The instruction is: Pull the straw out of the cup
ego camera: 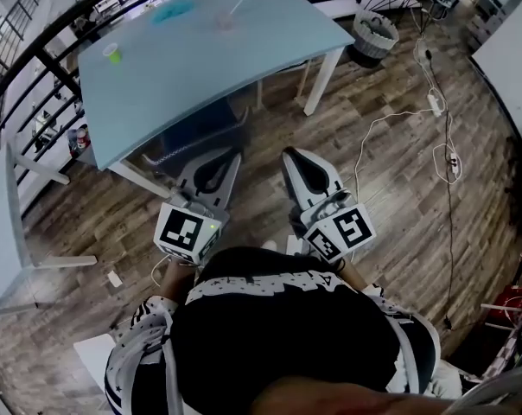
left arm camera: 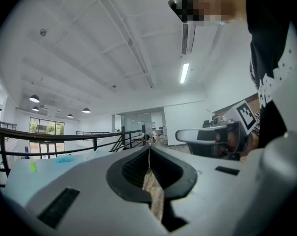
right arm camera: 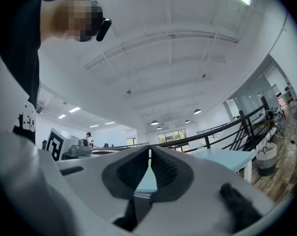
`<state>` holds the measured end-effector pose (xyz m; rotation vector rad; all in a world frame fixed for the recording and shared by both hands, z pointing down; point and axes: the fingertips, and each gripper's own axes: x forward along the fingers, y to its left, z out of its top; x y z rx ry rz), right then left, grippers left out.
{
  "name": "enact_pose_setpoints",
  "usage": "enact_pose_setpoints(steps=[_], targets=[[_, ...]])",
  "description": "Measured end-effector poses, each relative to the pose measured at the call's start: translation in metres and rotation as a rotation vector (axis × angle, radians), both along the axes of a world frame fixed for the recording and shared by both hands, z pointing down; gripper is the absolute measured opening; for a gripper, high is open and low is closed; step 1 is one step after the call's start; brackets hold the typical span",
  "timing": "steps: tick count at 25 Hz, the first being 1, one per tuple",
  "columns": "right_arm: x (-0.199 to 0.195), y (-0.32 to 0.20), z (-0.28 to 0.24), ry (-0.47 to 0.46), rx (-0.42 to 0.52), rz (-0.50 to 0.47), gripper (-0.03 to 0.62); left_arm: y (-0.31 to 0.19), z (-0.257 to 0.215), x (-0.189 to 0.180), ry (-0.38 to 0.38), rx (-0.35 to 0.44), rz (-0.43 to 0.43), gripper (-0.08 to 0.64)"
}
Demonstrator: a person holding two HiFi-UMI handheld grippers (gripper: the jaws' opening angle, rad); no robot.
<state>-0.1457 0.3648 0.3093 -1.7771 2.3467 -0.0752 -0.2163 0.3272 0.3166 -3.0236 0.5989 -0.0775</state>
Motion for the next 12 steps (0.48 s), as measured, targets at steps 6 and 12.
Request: enact_pose_setpoints(steps=[6,12], targets=[[0.011,-0.001,0.002,-0.002,0.002,-0.021,0.028,0.001,0.001,0.01,-0.011,0.006,-0.019,0.014],[0.023,0.003,0.004,-0.006,0.002,-0.018,0.028,0.006,0.003,0.02,-0.011,0.009,-0.022,0.015]])
